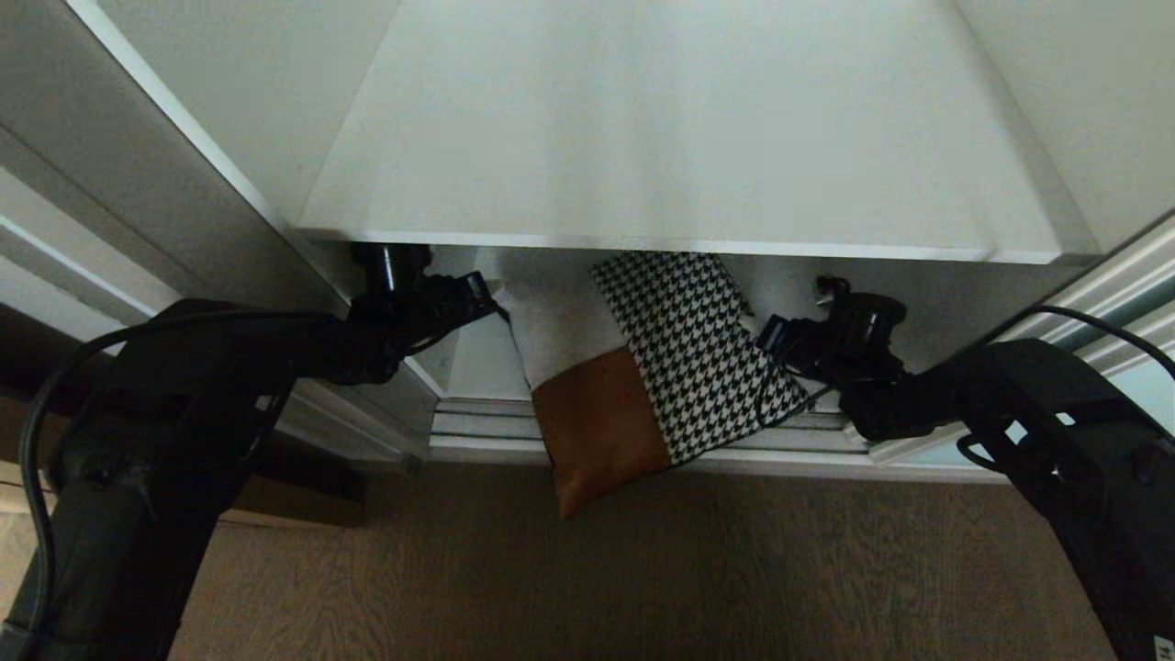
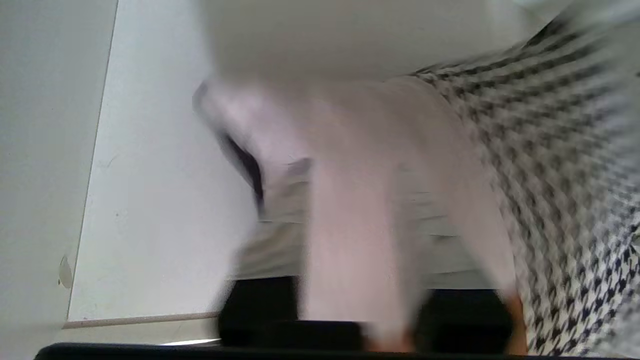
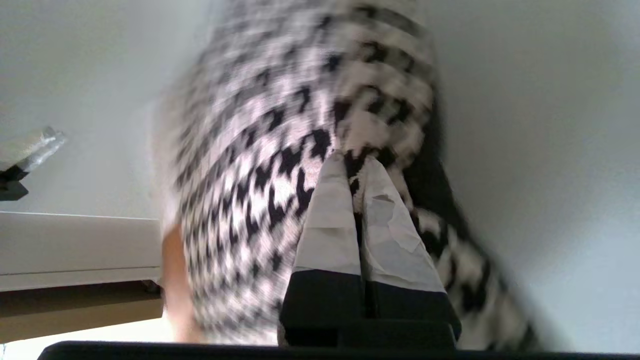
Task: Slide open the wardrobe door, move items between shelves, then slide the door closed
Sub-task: Place the pillow on the lower shelf
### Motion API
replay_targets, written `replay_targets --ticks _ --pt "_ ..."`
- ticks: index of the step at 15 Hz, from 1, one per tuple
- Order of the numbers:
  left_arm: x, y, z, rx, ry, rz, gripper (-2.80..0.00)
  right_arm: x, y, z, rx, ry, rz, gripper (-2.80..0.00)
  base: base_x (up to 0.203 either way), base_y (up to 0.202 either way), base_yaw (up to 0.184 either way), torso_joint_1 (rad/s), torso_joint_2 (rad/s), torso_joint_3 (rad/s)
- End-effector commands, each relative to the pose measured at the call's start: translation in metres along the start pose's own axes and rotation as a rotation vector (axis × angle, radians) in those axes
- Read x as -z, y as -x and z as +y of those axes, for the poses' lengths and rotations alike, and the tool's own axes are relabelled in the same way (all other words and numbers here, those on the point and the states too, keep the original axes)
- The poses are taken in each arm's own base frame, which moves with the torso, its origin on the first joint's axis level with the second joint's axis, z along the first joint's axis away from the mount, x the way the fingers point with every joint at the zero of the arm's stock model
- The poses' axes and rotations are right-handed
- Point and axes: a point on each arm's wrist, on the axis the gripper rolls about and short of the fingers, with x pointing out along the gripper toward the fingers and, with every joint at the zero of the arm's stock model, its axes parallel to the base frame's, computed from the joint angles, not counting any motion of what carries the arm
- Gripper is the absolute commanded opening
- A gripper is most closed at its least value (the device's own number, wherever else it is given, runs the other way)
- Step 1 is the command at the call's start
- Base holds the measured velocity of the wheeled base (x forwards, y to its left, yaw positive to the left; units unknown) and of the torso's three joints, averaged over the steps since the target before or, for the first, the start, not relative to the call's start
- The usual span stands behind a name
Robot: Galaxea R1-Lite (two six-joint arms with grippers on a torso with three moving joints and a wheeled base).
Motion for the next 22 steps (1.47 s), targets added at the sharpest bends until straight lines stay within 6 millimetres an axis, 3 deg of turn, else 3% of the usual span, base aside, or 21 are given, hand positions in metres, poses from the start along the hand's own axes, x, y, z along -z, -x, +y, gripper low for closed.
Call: replay_targets --ticks 1,4,6,7,8,12,16,18,20,22 --pt "-0.004 0.001 -0.002 0.005 0.003 -0.017 0.00 0.000 -0.001 0.000 -0.007 -0.002 -0.004 -2.80 0.000 0.000 0.000 0.000 0.00 0.000" --pt "-0.009 0.006 -0.007 0.011 0.008 -0.022 0.00 0.002 -0.002 0.000 -0.006 -0.003 -0.002 -2.80 0.000 0.000 0.000 0.000 0.00 0.000" --pt "0.009 0.012 -0.022 0.036 0.036 0.098 0.00 0.002 -0.002 0.001 -0.009 -0.004 -0.003 -2.80 0.000 0.000 0.000 0.000 0.00 0.000" --pt "0.021 0.015 -0.042 0.070 0.053 0.202 -2.14 0.002 -0.002 0.001 -0.008 -0.004 -0.003 -2.80 0.000 0.000 0.000 0.000 0.00 0.000" --pt "0.029 0.017 -0.055 0.081 0.066 0.287 -2.80 0.001 -0.001 0.002 -0.009 -0.004 -0.004 -2.80 0.000 0.000 0.000 0.000 0.00 0.000" --pt "0.062 0.035 -0.084 0.087 0.154 0.657 -2.80 0.001 -0.001 0.002 -0.010 -0.003 -0.007 -2.80 0.000 0.000 0.000 0.000 0.00 0.000" --pt "0.108 0.055 -0.081 0.048 0.207 0.846 -2.80 0.003 -0.002 0.001 -0.013 0.001 -0.011 -2.80 0.000 0.000 0.000 0.000 0.00 0.000" --pt "0.130 0.070 -0.089 0.075 0.212 0.942 -2.80 0.002 -0.002 0.002 -0.014 0.001 -0.012 -2.80 0.000 0.000 0.000 0.000 0.00 0.000" --pt "0.154 0.064 -0.087 0.079 0.203 0.991 -2.80 0.002 -0.002 0.002 -0.014 0.001 -0.012 -2.80 0.000 0.000 0.000 0.000 0.00 0.000" --pt "0.161 0.055 -0.094 0.089 0.172 0.986 -2.80 0.000 -0.001 0.003 -0.016 0.001 -0.015 -2.80 0.000 0.000 0.000 0.000 0.00 0.000"
